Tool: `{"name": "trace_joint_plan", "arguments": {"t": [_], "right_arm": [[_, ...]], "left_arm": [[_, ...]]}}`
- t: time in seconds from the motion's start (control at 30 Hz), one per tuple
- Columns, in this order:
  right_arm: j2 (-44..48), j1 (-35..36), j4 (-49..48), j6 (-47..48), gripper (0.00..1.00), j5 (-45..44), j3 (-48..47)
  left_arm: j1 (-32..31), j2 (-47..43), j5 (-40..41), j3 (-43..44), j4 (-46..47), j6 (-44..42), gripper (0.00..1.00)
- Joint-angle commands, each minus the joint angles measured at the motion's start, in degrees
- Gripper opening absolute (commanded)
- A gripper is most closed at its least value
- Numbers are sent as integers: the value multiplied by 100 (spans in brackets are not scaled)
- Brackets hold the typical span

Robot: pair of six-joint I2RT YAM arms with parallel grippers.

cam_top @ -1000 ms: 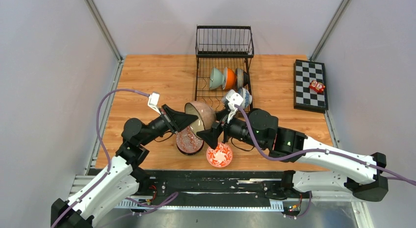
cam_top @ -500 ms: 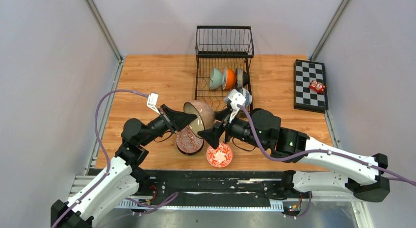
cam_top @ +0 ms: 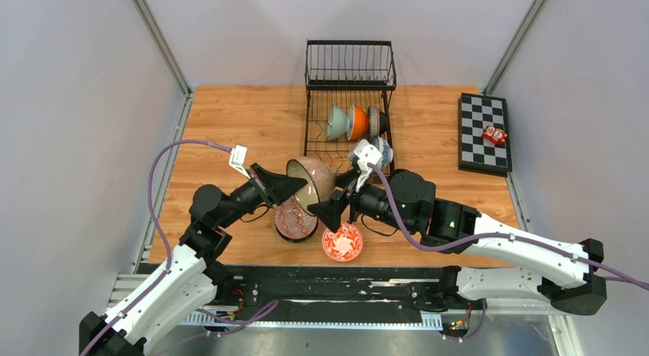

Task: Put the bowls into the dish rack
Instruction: Place the bowl in the dish rack.

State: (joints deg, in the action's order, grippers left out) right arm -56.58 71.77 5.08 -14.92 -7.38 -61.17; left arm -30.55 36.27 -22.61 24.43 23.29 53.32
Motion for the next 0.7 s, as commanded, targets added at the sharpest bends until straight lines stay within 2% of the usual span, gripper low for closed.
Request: {"name": "trace_joint_plan", "arguments": {"t": [0.0,0.17,0.47,0.57,0.6,0.63,0.67], "right_arm": [[-68,100,-319,-2,87,270,-135],[-165,108,-354,0,84,347,-158],[-200,99,-422,4,85,316,-168],[-234,109,-426,9,82,337,-183],[-249,102,-425,19,78,365,-197],[-261,101,-424,38,66,387,-206],[-272,108,-422,54,35,378,-211]], "left_arm": [[22,-21,145,291,502,104,0],[22,78,35,258,677,214,0],[23,137,-6,187,806,267,0],[22,156,-8,177,833,283,0],[22,165,-11,177,840,284,0],[22,175,-7,177,850,291,0],[22,184,-7,177,859,293,0]]}}
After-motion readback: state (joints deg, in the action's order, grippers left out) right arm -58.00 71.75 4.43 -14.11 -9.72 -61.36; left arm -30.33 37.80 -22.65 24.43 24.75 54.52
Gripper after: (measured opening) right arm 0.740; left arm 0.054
